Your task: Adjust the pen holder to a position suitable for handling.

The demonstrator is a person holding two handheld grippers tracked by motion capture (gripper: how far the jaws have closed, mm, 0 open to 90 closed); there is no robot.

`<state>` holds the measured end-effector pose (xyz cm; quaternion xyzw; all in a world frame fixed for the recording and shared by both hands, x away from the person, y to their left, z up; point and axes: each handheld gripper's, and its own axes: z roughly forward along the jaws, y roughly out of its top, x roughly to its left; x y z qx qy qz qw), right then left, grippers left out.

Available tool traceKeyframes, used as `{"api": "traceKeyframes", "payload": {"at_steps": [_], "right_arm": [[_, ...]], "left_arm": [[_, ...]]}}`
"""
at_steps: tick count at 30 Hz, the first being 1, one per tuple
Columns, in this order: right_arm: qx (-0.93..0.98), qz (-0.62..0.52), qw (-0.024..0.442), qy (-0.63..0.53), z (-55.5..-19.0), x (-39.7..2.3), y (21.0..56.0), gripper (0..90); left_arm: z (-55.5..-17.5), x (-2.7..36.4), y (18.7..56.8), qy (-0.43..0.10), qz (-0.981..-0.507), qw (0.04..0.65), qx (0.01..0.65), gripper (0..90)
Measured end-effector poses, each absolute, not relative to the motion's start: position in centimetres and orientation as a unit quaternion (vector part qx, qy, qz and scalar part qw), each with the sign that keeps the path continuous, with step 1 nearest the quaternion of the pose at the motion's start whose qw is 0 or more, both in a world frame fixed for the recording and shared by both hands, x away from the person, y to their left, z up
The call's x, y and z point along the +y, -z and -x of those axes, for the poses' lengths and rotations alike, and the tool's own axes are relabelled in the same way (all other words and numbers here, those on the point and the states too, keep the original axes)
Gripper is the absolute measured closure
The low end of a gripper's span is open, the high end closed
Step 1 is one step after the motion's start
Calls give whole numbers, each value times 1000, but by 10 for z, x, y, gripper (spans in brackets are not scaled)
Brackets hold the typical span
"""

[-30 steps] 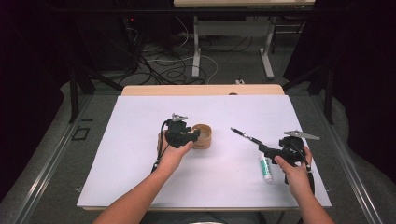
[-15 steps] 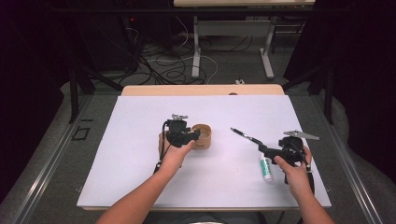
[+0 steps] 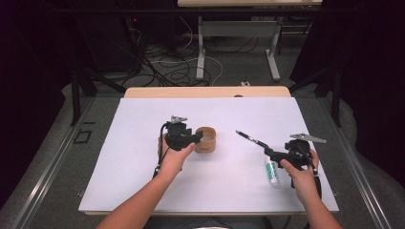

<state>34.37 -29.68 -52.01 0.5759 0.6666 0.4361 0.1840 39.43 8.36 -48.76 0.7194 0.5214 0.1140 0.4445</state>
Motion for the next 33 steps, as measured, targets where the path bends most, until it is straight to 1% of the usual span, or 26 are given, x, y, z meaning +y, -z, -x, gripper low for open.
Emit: {"api": "traceKeyframes", "payload": {"at_steps": [7, 17, 24, 27, 32, 33], "right_arm": [[666, -578, 183, -434, -343, -295, 520, 61], [669, -574, 189, -432, -344, -295, 519, 62], [669, -576, 187, -431, -343, -293, 518, 62], [672, -571, 190, -431, -343, -294, 517, 62], [676, -566, 189, -433, -345, -291, 516, 62], [679, -563, 190, -431, -345, -290, 517, 62]], "left_arm": [[-387, 106, 480, -117, -714, 458, 517, 450], [-379, 143, 483, -124, -729, 467, 485, 380], [-372, 165, 492, -133, -736, 450, 489, 319], [-366, 170, 494, -146, -740, 436, 491, 298], [-356, 178, 495, -176, -754, 411, 482, 283], [-353, 178, 496, -171, -752, 411, 486, 282]]}}
